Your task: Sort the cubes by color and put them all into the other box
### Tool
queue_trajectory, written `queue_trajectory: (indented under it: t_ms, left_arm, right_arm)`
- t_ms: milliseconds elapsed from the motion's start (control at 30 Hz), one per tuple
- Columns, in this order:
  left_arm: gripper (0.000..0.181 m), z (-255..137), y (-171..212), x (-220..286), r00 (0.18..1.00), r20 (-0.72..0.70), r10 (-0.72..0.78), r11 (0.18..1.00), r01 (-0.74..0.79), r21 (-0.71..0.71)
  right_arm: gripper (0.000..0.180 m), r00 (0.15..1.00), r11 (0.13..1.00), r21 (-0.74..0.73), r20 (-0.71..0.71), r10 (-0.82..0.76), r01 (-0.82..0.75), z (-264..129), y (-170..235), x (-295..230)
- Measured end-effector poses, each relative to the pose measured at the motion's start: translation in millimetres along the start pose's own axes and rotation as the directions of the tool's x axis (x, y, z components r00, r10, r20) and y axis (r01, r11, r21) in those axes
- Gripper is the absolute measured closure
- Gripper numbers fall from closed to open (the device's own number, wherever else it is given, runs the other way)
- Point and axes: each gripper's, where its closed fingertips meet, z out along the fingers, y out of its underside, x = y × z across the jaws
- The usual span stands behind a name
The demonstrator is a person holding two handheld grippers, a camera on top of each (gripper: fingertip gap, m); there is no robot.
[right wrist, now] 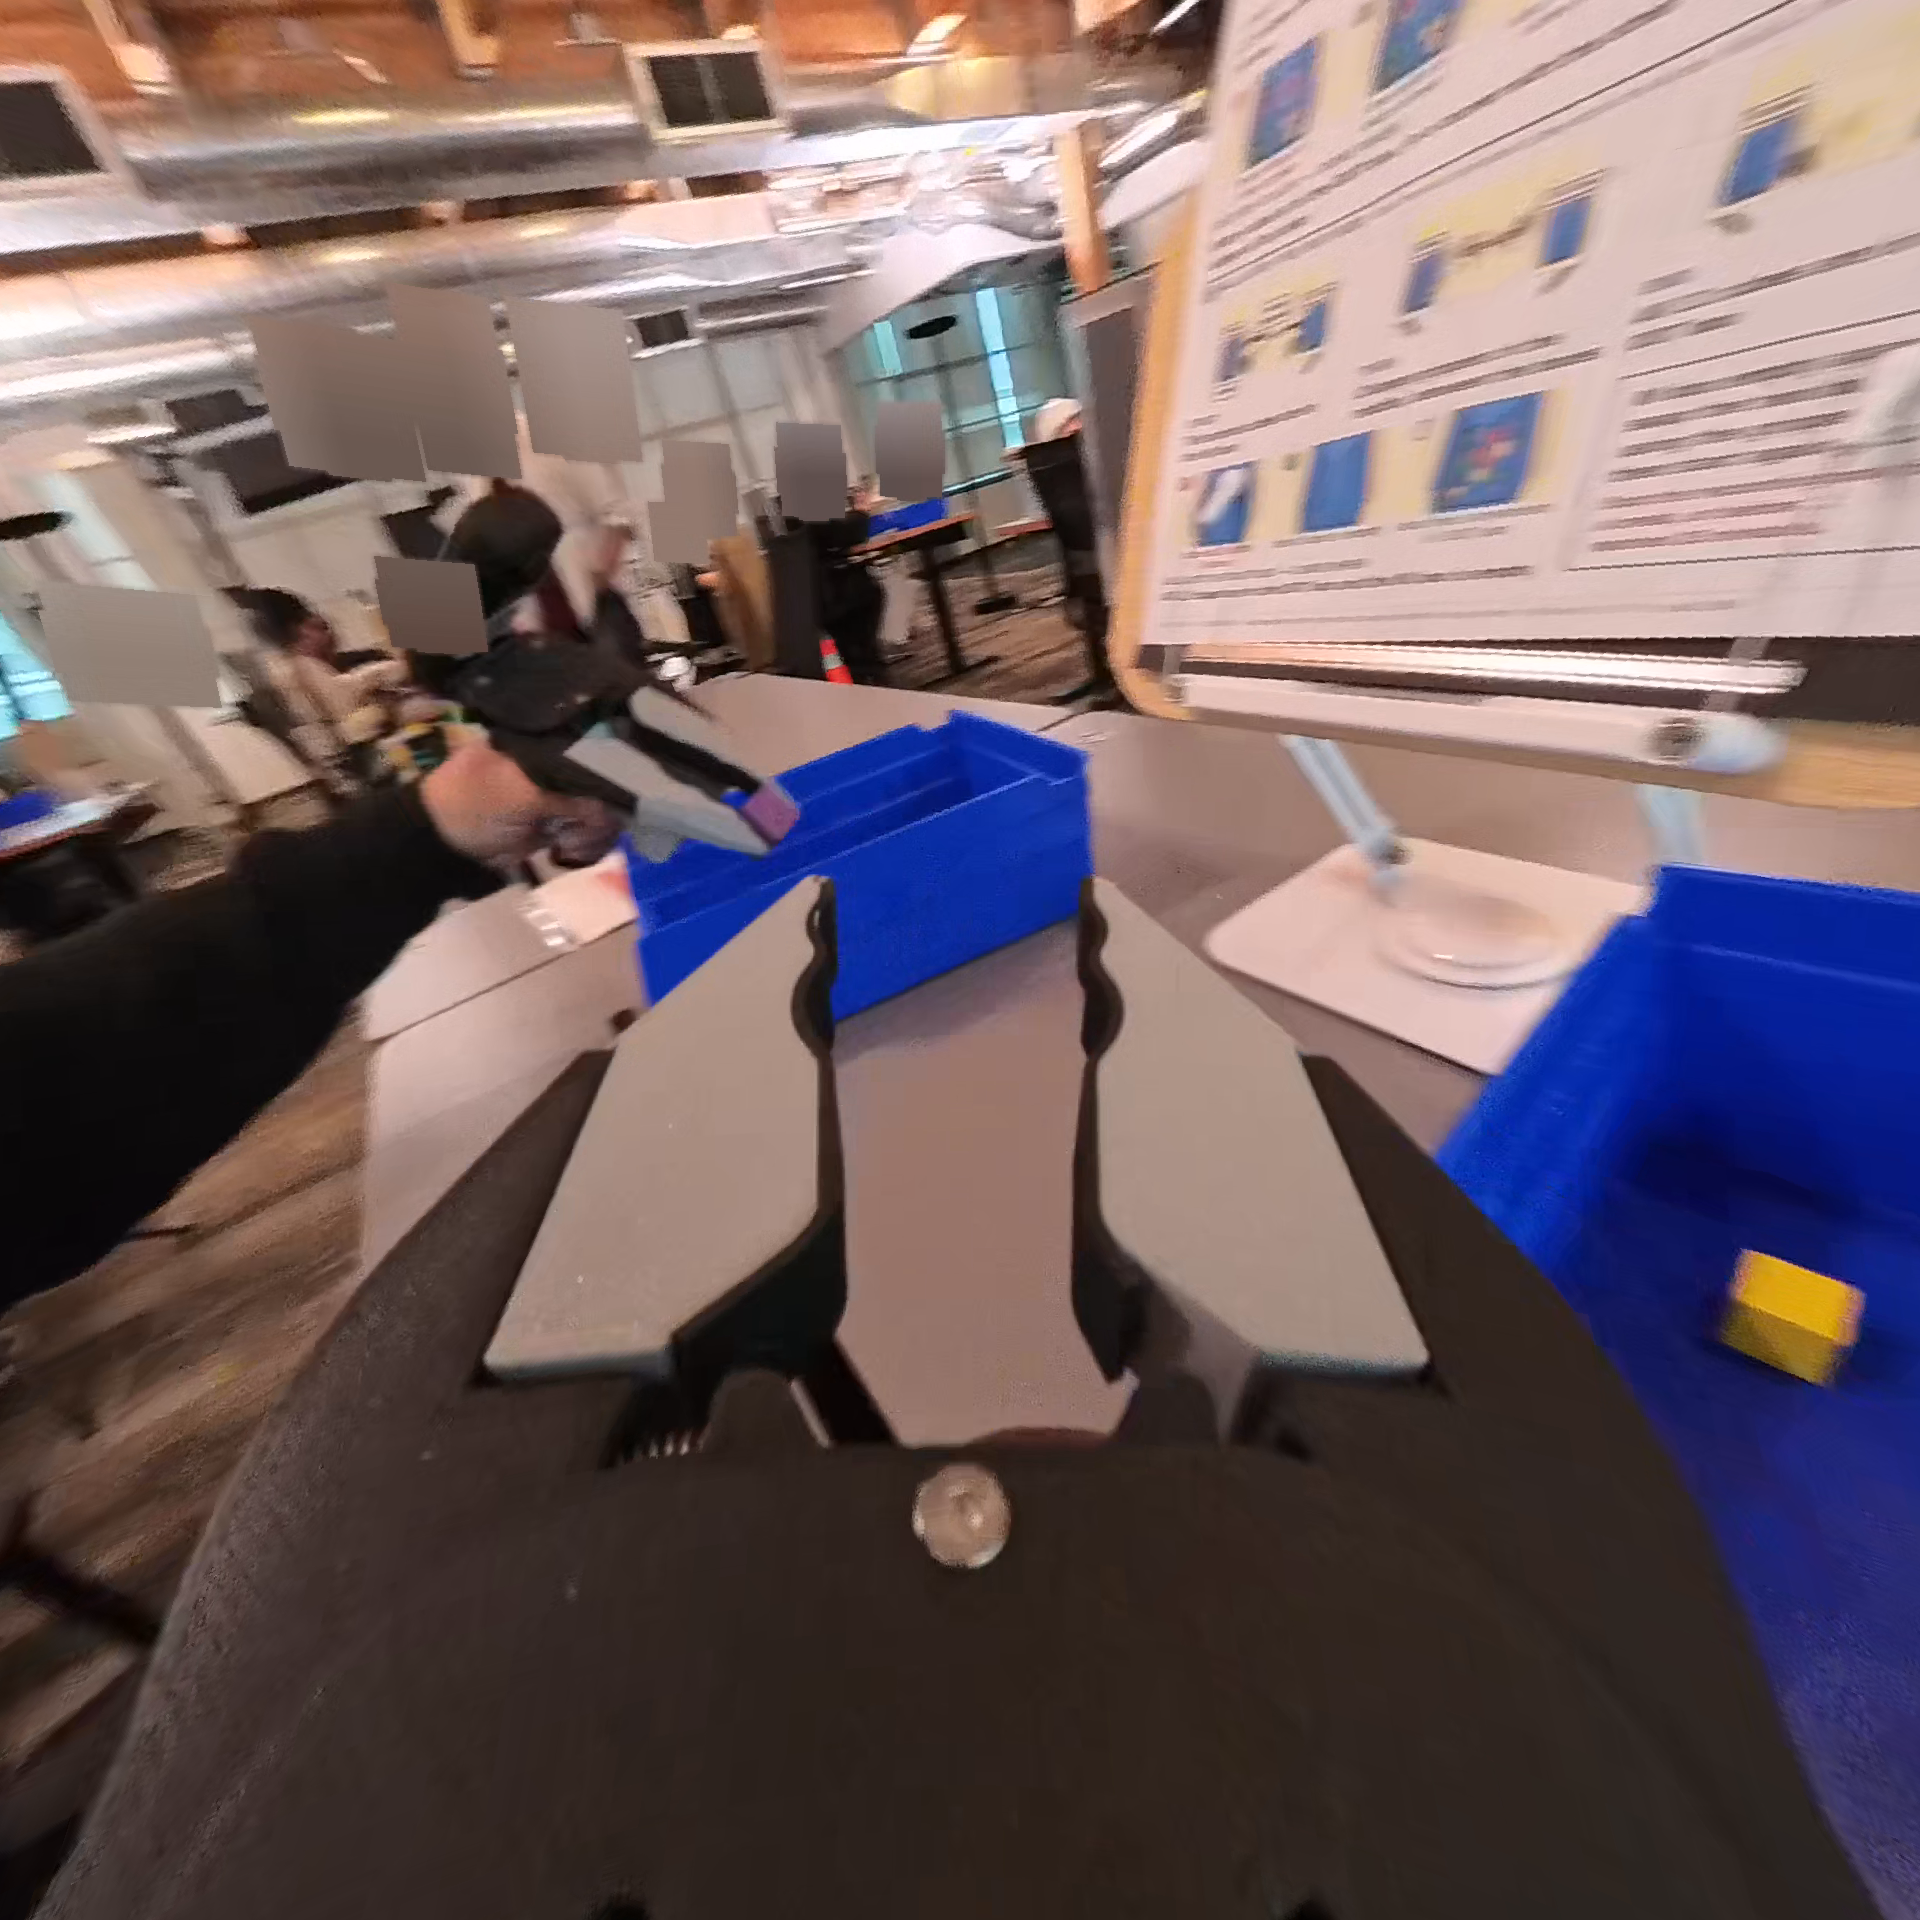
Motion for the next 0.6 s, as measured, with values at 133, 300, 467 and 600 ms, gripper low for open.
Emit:
queue_trajectory:
  t_ms: [133,300,467,600]
  left_arm:
    - [0.155,-18.8,-59.0,103.0,0.875,-0.026,0.483,0.86,-0.469,0.204]
    - [0.155,-26.7,-107.9,186.5,0.723,0.052,0.689,0.652,-0.65,0.391]
    - [0.155,-16.6,-123.2,222.1,0.651,0.116,0.75,0.558,-0.717,0.417]
    - [0.155,-3.7,-126.3,231.1,0.637,0.124,0.761,0.548,-0.733,0.402]
  right_arm:
    - [0.13,0.916,0.983,-0.136,0.364,0.168,-0.126,17.5,20.3,-64.9]
    - [0.12,0.766,0.941,-0.264,0.553,0.328,-0.212,26.0,37.2,-107.0]
    - [0.118,0.623,0.909,-0.302,0.662,0.416,-0.286,19.9,32.3,-124.6]
    - [0.137,0.651,0.914,-0.302,0.642,0.406,-0.272,26.8,40.4,-123.6]
